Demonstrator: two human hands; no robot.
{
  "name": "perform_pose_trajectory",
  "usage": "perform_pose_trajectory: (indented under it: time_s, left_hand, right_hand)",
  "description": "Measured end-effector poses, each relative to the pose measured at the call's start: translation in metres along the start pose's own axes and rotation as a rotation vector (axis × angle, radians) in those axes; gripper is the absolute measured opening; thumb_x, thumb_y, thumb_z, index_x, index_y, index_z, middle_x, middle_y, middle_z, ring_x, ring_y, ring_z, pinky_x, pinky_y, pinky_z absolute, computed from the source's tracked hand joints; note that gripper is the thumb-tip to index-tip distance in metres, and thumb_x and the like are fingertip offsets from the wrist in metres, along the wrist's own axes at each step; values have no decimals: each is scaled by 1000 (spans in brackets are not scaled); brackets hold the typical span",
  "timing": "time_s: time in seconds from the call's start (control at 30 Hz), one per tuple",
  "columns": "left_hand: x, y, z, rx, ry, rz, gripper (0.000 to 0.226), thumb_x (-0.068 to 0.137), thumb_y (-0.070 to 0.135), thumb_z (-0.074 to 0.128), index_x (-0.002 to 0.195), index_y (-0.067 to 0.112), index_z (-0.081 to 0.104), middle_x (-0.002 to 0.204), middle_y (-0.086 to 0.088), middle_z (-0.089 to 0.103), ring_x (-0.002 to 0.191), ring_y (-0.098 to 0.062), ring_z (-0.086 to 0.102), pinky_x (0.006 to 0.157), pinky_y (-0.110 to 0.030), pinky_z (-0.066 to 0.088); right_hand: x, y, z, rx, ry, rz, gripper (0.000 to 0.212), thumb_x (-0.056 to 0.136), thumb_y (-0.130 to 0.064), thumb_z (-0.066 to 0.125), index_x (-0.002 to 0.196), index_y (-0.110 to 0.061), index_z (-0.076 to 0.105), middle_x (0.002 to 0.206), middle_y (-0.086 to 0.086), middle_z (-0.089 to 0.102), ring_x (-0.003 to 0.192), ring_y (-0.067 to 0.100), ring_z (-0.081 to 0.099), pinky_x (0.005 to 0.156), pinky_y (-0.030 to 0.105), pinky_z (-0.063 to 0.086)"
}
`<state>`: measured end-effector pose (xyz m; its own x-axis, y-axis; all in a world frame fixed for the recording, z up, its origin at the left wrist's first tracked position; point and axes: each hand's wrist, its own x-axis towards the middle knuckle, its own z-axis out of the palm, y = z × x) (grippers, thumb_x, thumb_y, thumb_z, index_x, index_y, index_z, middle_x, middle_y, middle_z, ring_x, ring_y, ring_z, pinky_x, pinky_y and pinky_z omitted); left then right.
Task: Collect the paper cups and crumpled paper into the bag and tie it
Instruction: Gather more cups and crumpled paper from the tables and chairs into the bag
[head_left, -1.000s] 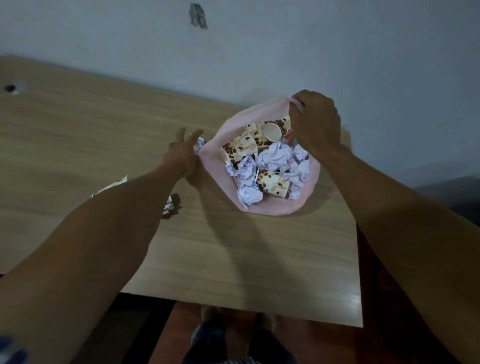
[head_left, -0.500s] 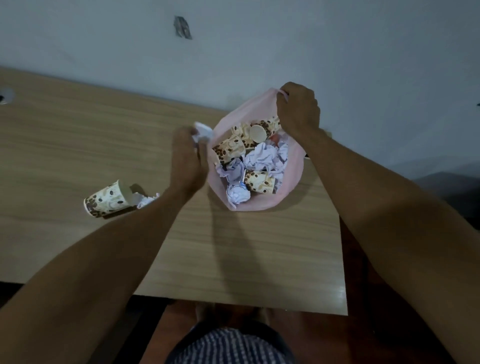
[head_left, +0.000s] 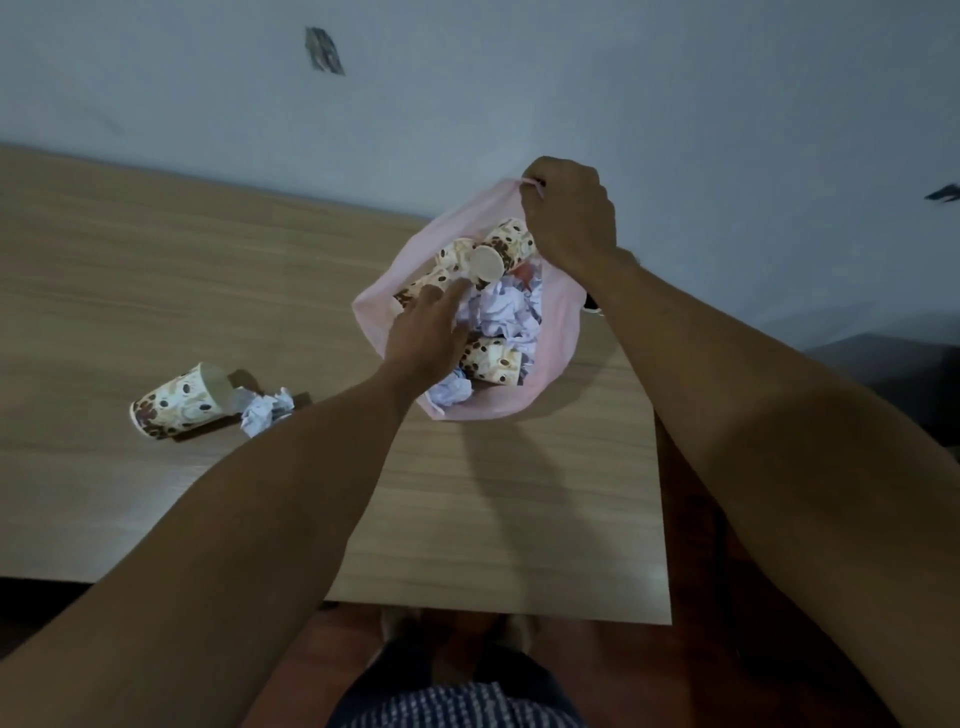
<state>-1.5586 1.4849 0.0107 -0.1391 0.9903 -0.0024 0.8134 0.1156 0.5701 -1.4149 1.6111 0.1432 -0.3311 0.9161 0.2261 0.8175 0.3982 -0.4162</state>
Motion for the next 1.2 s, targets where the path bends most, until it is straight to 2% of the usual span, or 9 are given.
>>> perform_pose_trajectory:
  time_s: [0.17, 0.3, 0.5, 0.6, 0.7, 0.83, 0.9, 1.03, 1.2]
  left_hand:
    - [-28, -16, -18, 18, 122, 32, 35, 98, 30, 55, 130, 19, 50, 125, -10, 65, 109, -35, 63, 79, -43, 52]
    - [-58, -46, -47, 138, 177, -12, 26, 90, 25, 58, 113, 14, 53, 112, -11, 59, 96, -37, 60, 68, -39, 44]
    - [-106, -98, -77, 467, -168, -322, 54, 82, 41, 59, 131, 23, 45, 132, -10, 46, 125, -36, 44, 98, -51, 41]
    - [-122, -112, -77, 560, -297, -352, 71, 80, 44, 66, 143, 31, 34, 142, -9, 39, 134, -38, 38, 99, -52, 42]
    - [-128, -117, -69, 500, -348, -401, 72, 85, 33, 67, 147, 29, 31, 144, -12, 36, 136, -44, 35, 98, -51, 44]
    - [-134, -124, -54, 370, -266, -366, 42, 96, 16, 53, 138, 15, 45, 132, -20, 43, 126, -47, 44, 95, -55, 48]
    - [-133, -120, -51, 313, -201, -326, 37, 97, 17, 52, 133, 13, 49, 126, -21, 48, 119, -47, 48, 92, -55, 49]
    - [-113, -86, -59, 94, -34, -105, 66, 87, 29, 61, 147, 17, 37, 128, -16, 62, 113, -42, 56, 90, -49, 51]
    - [-58, -29, -63, -70, 64, 23, 54, 90, 33, 64, 140, 20, 47, 127, -9, 65, 118, -34, 56, 91, -42, 51]
  right_hand:
    - [-7, -12, 7, 17, -51, -38, 24, 97, -25, 49, 97, -18, 72, 100, 4, 72, 90, 30, 67, 76, 38, 54]
    - [-9, -25, 11, -22, -59, -85, 24, 98, -24, 50, 101, -17, 72, 105, 7, 72, 95, 32, 67, 77, 35, 49]
    - [-20, -34, 18, -34, -73, -90, 25, 98, -27, 50, 102, -14, 71, 108, 12, 71, 97, 38, 67, 81, 40, 52]
    - [-26, -34, 21, -55, -83, -77, 26, 99, -26, 50, 105, -13, 71, 109, 13, 71, 99, 39, 67, 82, 40, 52]
    - [-30, -35, 24, -58, -86, -63, 26, 99, -25, 50, 107, -14, 72, 110, 13, 71, 99, 38, 66, 80, 37, 50]
    - [-37, -34, 23, -47, -82, -46, 26, 99, -23, 50, 107, -14, 73, 110, 11, 72, 98, 37, 66, 79, 36, 49]
    - [-39, -33, 20, -34, -90, -40, 26, 98, -23, 50, 106, -15, 73, 109, 11, 72, 97, 35, 67, 78, 36, 49]
    - [-39, -32, 6, -16, -84, -12, 25, 97, -22, 52, 107, -14, 73, 111, 10, 72, 100, 34, 67, 82, 39, 53]
    - [-35, -26, -15, -18, -63, -18, 24, 96, -24, 53, 108, -18, 73, 111, 8, 73, 102, 31, 67, 86, 42, 55]
